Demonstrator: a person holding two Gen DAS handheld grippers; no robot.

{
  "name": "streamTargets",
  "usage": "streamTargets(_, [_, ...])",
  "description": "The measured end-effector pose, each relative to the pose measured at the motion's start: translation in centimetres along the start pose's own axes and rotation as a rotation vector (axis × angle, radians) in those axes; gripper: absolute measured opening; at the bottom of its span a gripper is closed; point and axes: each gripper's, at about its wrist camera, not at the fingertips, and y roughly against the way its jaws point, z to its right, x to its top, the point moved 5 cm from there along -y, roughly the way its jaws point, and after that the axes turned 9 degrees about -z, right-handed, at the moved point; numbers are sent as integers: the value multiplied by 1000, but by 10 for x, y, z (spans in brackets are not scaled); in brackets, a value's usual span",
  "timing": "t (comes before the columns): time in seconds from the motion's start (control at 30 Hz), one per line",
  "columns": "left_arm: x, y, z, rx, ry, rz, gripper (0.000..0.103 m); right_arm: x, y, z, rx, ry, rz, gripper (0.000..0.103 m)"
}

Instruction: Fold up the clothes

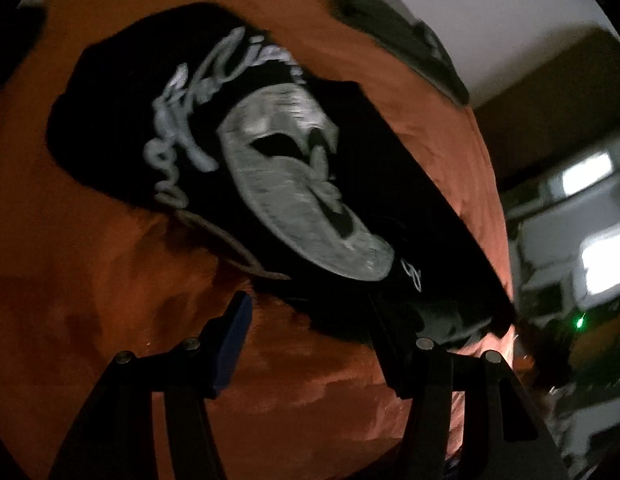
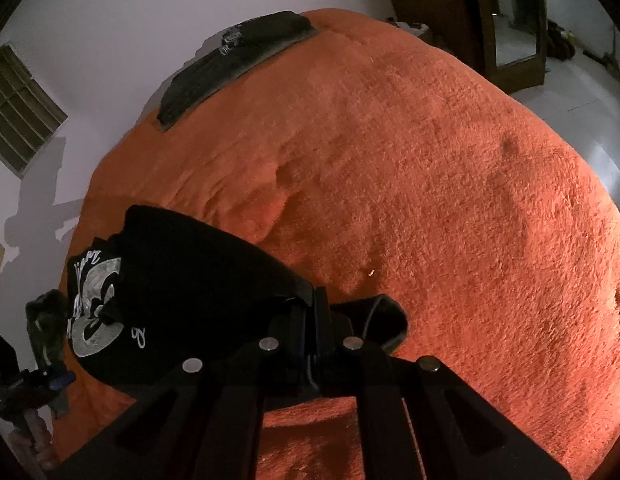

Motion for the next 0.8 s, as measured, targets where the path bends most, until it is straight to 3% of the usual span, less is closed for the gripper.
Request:
streamTargets(0.07, [5,5,-10,0,26,13,60,0,2,1,-12,-5,8,6])
streamTargets(0.2, [11,19,-24,-6,68,46,60,2,10,3,-35,-15,37,23])
streamTargets(0.3, [13,27,-29,-18,87,64,60,4,18,-1,-3,-25,56,34])
streamTargets(0.4, [14,29,-32,-19,95,66,60,4,21,-11,23,-19,46,53])
streamTargets(0.5, [13,24,-36,-22,108,51,60,-4,20,-30,84,-10,5,56])
streamTargets(0.7, [8,5,-42,-56,151,4,60,-26,-26,-132,198,202,-196,62])
streamTargets(0.8, [4,3,-41,-79,167,-5,60,-35,-65,-191,189,326,-259,62])
